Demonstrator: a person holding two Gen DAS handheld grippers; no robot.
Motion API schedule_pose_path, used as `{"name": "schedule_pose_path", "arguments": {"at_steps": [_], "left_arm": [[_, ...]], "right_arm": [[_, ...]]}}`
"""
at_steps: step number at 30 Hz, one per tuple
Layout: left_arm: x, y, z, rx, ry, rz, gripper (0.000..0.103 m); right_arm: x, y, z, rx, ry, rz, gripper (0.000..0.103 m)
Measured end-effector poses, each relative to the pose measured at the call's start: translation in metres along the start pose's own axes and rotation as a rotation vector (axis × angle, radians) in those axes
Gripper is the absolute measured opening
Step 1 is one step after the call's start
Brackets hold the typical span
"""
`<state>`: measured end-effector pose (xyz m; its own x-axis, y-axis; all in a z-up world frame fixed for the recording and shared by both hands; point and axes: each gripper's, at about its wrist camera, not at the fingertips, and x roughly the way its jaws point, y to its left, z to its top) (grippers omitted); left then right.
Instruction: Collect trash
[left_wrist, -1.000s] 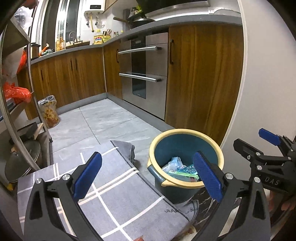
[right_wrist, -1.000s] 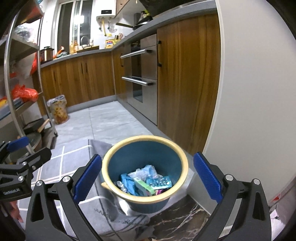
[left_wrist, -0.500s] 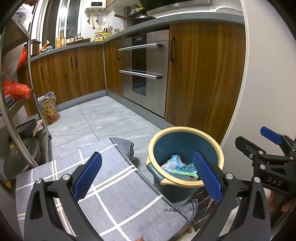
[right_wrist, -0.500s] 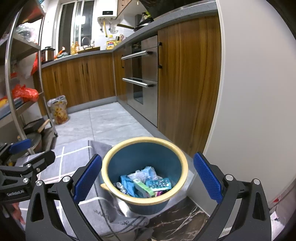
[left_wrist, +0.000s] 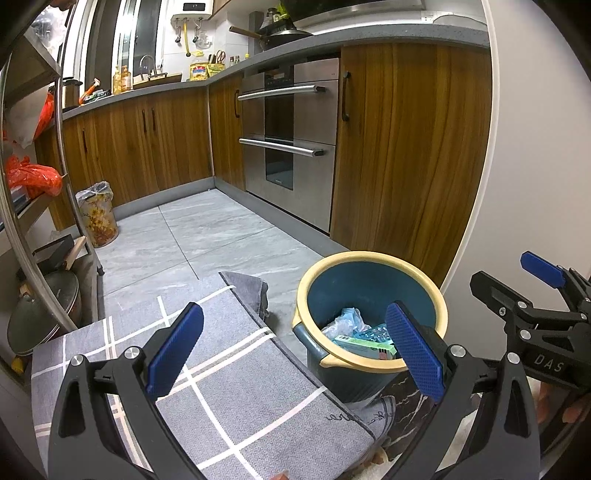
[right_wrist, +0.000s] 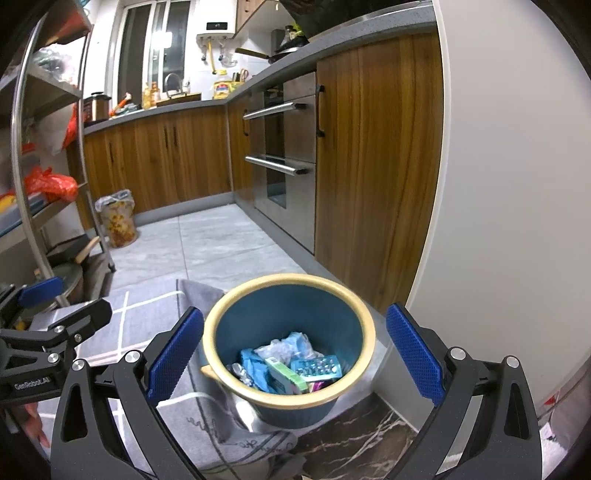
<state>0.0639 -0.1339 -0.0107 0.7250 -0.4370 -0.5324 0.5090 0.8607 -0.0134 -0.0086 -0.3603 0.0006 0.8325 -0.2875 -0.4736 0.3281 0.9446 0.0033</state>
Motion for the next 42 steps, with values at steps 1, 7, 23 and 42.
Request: {"name": "schedule_pose_path", "arguments": {"at_steps": [1, 7, 23, 42], "left_arm": [[0.0001, -0.0001, 0.0002, 0.000, 0.001, 0.001, 0.098], [0.0002, -0.0016, 0.0004, 0.001, 0.002, 0.001, 0.098], [0.0011, -0.0036, -0.0009, 0.006, 0.007, 0.000, 0.098], [0.0014, -0.0042, -0.0012, 0.005, 0.008, 0.000, 0.098]], "right_arm": [[-0.0002, 0.0002, 0.0000, 0.001, 0.000, 0.000, 0.098], [-0.0003, 0.0006, -0.0003, 0.001, 0.000, 0.000, 0.098], [0.0005, 0.0002, -0.0002, 0.000, 0.003, 0.000, 0.098], [0.0003, -0.0001, 0.0005, 0.000, 0.002, 0.001, 0.098]]}}
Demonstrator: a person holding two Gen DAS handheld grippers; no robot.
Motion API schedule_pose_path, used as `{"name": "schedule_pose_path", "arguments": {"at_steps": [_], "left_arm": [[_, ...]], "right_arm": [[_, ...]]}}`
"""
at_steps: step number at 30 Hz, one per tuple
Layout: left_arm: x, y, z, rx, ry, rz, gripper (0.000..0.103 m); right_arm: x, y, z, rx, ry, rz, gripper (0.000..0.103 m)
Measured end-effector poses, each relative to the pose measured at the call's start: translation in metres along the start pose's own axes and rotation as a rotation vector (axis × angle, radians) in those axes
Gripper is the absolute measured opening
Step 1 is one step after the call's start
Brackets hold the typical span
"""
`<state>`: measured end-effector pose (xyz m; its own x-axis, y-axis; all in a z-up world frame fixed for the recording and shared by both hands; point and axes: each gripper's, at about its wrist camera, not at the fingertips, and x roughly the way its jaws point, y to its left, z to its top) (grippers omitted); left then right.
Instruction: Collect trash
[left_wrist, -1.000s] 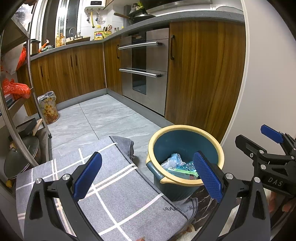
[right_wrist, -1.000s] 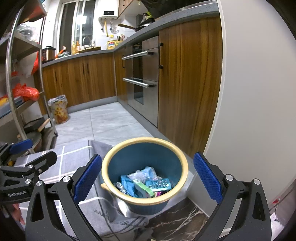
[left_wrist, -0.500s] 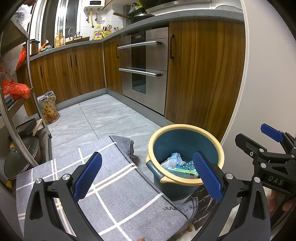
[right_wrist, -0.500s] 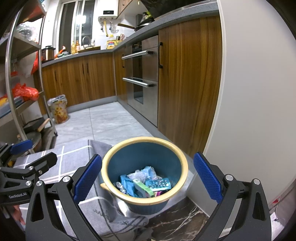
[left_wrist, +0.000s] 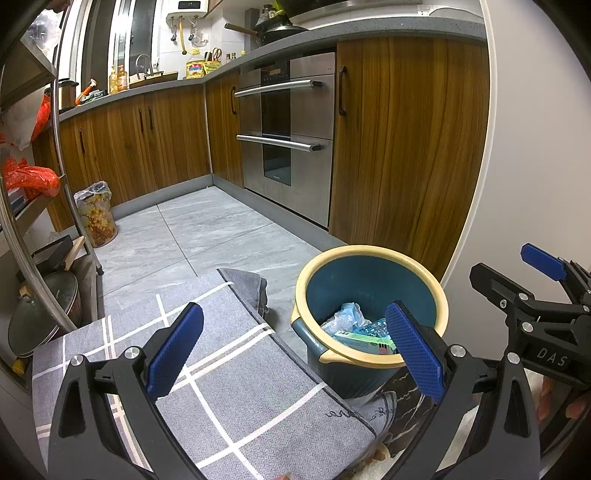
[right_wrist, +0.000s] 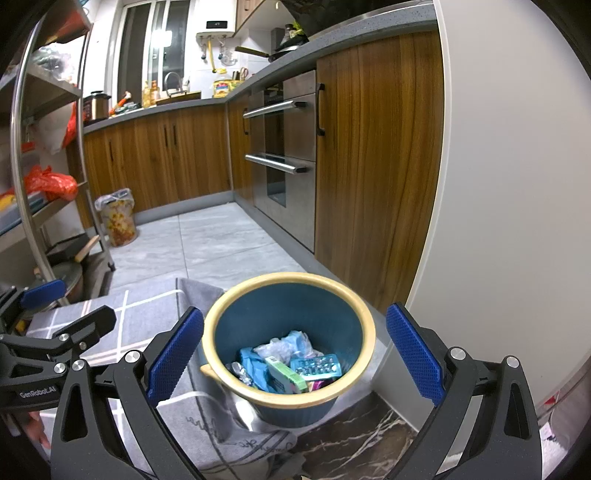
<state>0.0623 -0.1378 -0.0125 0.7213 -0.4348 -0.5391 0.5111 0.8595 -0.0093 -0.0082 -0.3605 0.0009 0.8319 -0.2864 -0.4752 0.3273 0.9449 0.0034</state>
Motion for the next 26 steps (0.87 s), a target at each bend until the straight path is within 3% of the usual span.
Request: {"name": "schedule_pose_path", "arguments": {"at_steps": [26], "left_arm": [[-0.0010, 0.0067, -0.0057, -0.008, 0.022, 0.003, 0.098]], "right_arm": [[0.0022, -0.0018, -0.0052, 0.000, 0.007, -0.001, 0.098]]}}
